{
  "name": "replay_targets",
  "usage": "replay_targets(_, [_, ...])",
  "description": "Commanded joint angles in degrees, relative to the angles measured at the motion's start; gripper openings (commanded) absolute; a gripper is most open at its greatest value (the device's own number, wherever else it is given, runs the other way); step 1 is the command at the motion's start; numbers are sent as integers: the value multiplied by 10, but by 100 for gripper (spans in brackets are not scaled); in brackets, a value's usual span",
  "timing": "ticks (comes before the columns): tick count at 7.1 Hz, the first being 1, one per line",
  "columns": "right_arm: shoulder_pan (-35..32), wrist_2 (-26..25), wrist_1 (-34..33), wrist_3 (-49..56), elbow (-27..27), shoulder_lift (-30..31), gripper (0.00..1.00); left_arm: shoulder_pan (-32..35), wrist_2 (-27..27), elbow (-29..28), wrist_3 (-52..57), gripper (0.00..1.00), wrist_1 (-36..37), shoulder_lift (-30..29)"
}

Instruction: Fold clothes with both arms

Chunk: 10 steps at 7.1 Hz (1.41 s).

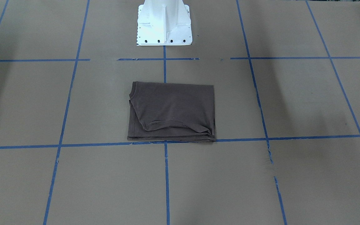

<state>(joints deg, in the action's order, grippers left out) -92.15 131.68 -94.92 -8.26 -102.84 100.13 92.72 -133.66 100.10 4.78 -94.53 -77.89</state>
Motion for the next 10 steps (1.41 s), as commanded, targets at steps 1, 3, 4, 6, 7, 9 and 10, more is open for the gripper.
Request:
replay_targets(1, [0,2,0,0,-1,-2,100,16,20,13,5,100,31,-14])
replay_targets(3, [0,2,1,0,-1,-2,100,13,24,9,5,100,18,-16])
replay_targets(4, [0,2,1,-2,-1,-3,100,14,21,5,4,100,-6,-14])
replay_targets(6, [0,2,1,-3,-1,-3,100,14,24,7,4,100,-8,-12])
replay_targets(7, [0,1,1,-4,0,-3,100,13,24,7,4,100,-8,-12])
replay_targets(9, [1,1,0,-5,1,-3,100,14,24,7,4,100,-8,-12])
replay_targets(10, [1,1,0,-5,1,-3,100,14,24,8,4,100,-8,-11])
